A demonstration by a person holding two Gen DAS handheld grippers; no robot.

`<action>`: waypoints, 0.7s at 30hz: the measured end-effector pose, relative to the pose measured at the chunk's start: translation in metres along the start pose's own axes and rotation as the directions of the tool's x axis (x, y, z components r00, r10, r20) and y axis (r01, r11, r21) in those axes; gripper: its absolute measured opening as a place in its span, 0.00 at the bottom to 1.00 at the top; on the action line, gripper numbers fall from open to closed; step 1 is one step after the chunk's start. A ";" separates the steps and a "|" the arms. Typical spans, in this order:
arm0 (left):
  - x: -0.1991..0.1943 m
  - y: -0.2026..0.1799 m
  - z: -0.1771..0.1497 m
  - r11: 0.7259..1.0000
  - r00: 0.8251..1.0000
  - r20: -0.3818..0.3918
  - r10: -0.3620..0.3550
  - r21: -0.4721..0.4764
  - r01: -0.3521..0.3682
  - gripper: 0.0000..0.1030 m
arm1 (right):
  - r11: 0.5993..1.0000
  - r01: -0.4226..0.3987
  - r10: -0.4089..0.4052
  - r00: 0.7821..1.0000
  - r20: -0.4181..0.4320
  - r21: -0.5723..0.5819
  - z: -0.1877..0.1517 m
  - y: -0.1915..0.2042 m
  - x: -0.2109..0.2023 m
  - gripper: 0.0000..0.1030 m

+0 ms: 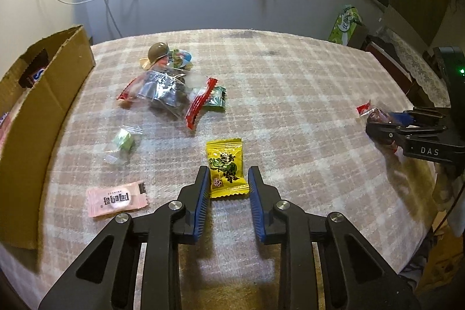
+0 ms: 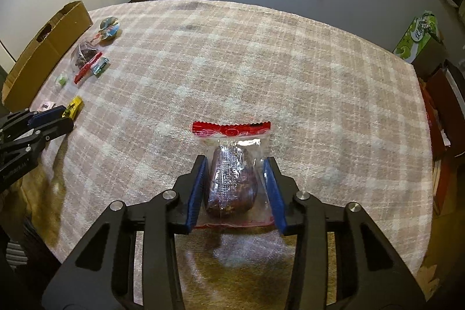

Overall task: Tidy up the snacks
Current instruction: 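Grasp the yellow candy packet with the left tool while the right tool grasps the red-sealed snack bag, then carry the yellow packet with the left tool and snack bag with the right tool to the box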

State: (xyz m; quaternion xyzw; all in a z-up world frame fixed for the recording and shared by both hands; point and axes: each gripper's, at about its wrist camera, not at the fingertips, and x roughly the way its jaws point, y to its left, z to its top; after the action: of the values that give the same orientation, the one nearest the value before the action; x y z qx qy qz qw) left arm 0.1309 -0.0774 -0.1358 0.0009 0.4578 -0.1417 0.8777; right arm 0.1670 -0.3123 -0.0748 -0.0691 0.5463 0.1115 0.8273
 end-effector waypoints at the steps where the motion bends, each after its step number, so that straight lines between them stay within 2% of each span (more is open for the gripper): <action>1: 0.000 0.000 0.000 1.000 1.000 0.001 0.000 -0.003 0.000 0.24 | 1.000 0.000 0.000 1.000 0.000 0.000 0.000 0.000 0.000 0.39; 12: -0.025 0.011 -0.001 0.999 0.999 0.051 -0.014 -0.048 0.016 0.24 | 0.999 -0.029 0.027 0.999 0.045 0.032 -0.001 0.005 -0.018 0.37; 21: -0.060 0.020 0.004 0.998 0.992 0.125 -0.019 -0.062 0.027 0.24 | 0.998 -0.055 0.055 0.992 0.115 0.000 0.010 0.029 -0.046 0.36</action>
State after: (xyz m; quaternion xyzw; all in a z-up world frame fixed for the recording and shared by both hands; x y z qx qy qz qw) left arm 0.1064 -0.0440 -0.0879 -0.0414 0.4065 -0.1370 0.9024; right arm 0.1511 -0.2867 -0.0283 -0.0460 0.4996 0.1371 0.8541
